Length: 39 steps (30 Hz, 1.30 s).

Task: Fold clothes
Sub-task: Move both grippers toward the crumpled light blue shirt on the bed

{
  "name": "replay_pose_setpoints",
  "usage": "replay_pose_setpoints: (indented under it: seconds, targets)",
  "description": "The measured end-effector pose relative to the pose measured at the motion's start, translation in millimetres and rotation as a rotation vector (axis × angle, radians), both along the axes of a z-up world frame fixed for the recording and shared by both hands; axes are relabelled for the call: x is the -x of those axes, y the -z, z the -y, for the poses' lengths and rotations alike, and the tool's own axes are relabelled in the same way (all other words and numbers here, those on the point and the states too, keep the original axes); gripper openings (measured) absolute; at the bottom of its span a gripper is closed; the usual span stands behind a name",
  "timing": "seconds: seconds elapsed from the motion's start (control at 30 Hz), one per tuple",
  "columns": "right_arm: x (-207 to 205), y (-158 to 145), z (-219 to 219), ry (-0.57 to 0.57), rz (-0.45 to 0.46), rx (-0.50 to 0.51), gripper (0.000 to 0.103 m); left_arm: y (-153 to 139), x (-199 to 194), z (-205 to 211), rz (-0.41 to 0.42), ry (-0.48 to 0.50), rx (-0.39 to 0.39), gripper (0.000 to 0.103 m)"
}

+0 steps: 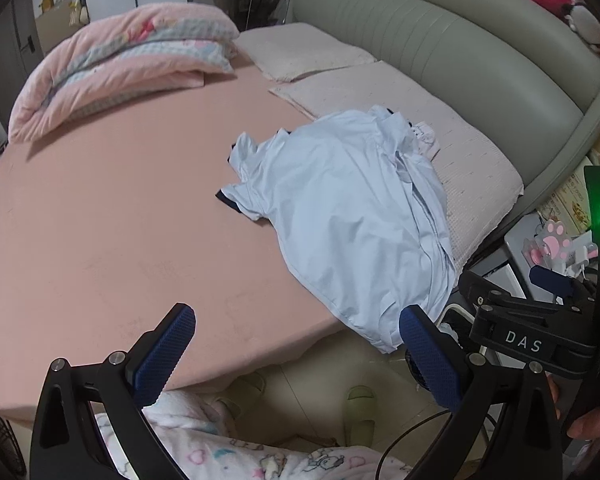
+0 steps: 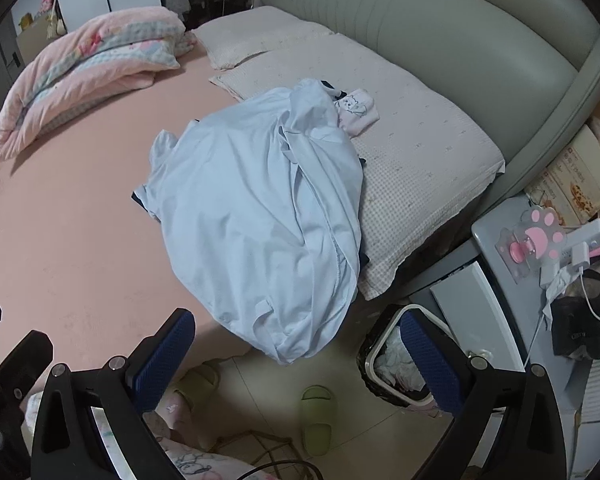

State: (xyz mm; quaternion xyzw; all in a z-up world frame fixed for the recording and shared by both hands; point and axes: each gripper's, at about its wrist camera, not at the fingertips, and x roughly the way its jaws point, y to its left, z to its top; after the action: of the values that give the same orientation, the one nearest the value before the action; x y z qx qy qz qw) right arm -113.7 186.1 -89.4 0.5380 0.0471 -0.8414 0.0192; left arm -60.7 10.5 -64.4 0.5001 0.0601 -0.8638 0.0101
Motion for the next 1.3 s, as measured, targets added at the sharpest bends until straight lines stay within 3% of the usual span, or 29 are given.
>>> replay_pose_setpoints:
  seconds: [0.23,0.4,0.67,0.9,1.3]
  targets:
    - [17.4,25.9,8.9,-0.056,0.039,-0.03,0.103,23.9,16.7,-2.2,0.036,-0.006,0.008,0.103]
    - [28.0,39.8,16.7,-0.08,0.036,-0.058,0.102,43.4,26.6,-1.9,0.065,-0.005,-0.025,0.103]
    - [48.3,59.4,19.0,-0.094,0.051,-0.06,0.1,64.7,33.8,-3.6,0.043,-0.005,-0.084,0.103]
    - [62.4,78.9,12.4,-0.103,0.089,-0.012,0.093,82.0,40.2,-9.2,-0.012,0.017,-0.095,0.103]
    - [76.9,103.2,-4.2,-0.103,0.095,0.039,0.093,133.4,59.0,-13.6,0.01,-0.015,-0.197,0.103]
